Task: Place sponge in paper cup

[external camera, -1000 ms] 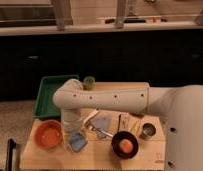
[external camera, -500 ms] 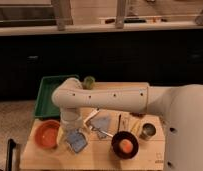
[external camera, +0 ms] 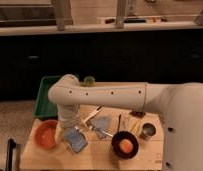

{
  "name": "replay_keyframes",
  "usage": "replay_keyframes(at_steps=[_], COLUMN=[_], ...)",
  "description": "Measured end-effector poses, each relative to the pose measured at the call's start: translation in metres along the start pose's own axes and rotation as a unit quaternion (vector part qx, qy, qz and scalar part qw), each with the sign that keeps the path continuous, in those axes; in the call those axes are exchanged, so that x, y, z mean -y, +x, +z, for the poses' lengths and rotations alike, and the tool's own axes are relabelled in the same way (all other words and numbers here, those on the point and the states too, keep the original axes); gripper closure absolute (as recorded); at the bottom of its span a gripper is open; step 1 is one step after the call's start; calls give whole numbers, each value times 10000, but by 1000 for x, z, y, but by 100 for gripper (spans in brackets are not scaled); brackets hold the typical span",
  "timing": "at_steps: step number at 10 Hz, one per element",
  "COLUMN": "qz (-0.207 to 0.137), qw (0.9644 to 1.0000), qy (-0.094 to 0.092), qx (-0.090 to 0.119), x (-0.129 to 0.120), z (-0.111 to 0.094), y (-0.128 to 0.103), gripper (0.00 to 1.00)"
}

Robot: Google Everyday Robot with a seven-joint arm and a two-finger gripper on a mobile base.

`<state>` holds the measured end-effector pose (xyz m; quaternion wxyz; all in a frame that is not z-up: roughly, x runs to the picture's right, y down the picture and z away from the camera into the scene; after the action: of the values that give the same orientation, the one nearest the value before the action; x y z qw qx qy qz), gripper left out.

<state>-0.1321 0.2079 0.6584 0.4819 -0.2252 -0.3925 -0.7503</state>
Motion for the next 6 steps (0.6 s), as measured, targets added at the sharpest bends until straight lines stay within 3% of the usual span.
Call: replay_keyframes(at_steps=[6], qz=[96], qw=[9994], qy=[-15], qx=[-343], x=[-1], z=[-24], y=[18], gripper=[20])
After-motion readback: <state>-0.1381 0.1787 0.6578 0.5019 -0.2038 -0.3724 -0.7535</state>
